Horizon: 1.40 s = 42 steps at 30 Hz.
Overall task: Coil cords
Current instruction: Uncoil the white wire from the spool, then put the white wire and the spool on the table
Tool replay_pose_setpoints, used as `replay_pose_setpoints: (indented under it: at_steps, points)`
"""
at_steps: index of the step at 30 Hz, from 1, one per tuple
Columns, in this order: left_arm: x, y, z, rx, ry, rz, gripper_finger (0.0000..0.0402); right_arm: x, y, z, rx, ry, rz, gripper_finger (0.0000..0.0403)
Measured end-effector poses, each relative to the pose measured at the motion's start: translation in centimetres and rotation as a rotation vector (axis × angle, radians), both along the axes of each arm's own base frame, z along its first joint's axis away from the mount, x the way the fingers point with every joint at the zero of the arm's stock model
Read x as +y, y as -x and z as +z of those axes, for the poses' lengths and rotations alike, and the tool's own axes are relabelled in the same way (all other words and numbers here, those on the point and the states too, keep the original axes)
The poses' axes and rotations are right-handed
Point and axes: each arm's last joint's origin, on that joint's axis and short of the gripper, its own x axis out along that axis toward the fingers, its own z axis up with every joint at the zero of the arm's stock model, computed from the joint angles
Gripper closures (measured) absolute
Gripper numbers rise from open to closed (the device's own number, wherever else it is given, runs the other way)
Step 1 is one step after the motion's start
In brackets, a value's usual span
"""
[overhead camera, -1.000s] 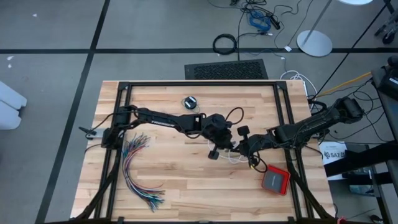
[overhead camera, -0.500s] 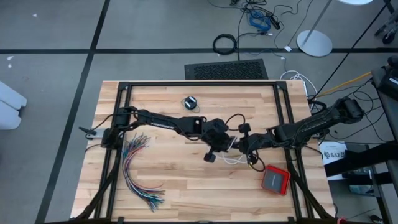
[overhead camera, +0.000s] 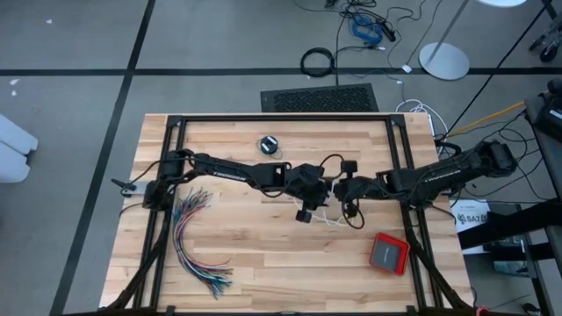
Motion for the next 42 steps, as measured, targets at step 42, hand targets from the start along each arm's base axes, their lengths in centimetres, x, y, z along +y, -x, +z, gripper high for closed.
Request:
replay_pose_setpoints:
  at_steps: [42]
  points:
    - [0.7,3.4,-4.9,0.416,0.099,0.217,0.0207,-14.0,7.0,-1.6,0.181,-0.277,-0.777,0.0403]
